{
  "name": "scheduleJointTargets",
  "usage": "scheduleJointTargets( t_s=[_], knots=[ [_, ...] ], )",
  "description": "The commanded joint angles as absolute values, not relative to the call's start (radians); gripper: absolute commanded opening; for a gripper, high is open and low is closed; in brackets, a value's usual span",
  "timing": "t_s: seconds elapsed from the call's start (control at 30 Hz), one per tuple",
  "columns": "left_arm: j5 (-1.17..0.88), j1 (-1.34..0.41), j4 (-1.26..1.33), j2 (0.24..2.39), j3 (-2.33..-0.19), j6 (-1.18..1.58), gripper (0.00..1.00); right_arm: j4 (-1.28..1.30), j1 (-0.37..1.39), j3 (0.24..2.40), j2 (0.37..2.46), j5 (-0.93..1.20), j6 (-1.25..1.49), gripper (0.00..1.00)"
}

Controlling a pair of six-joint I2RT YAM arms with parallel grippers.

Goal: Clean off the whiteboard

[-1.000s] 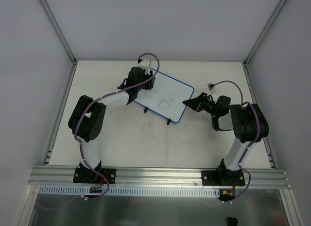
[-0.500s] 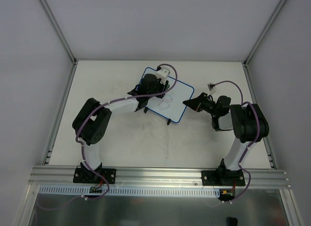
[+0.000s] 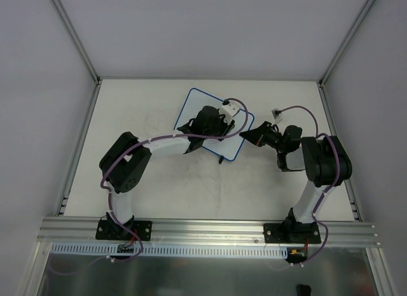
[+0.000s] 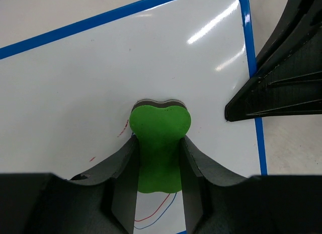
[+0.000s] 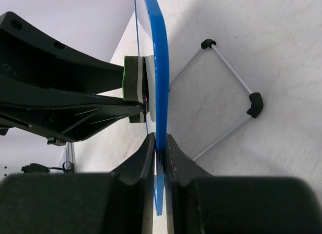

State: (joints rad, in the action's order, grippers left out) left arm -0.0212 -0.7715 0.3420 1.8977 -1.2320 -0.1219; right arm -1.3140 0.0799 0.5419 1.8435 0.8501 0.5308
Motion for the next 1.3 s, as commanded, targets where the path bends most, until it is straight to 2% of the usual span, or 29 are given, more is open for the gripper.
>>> scheduleJointTargets(
  t_s=[0.0,0.3,0.57,0.93,1.27],
  knots=[
    [-0.006,-0.755,0.276,1.948,-1.221,-0.132,0.0,-1.532,0.075,0.538,1.85,0.839,0.48,0.0],
    [-0.14,-0.53,0.365,1.868,-1.112,0.142,0.0,-1.532,0.075,0.538,1.845,0.839,0.483,0.0],
    [-0.078,-0.443,0.298,1.847,-1.086,0.297,0.0,-1.532,0.074,0.537,1.844,0.839,0.485,0.0],
    [-0.103,-0.482,0.324,1.856,-1.042,0.337,0.0,-1.532,0.074,0.538,1.845,0.838,0.485,0.0],
    [0.144,-0.522,0.381,1.793,-0.936,0.357,0.0,-1.532,0.072,0.534,1.839,0.839,0.489,0.0]
  ],
)
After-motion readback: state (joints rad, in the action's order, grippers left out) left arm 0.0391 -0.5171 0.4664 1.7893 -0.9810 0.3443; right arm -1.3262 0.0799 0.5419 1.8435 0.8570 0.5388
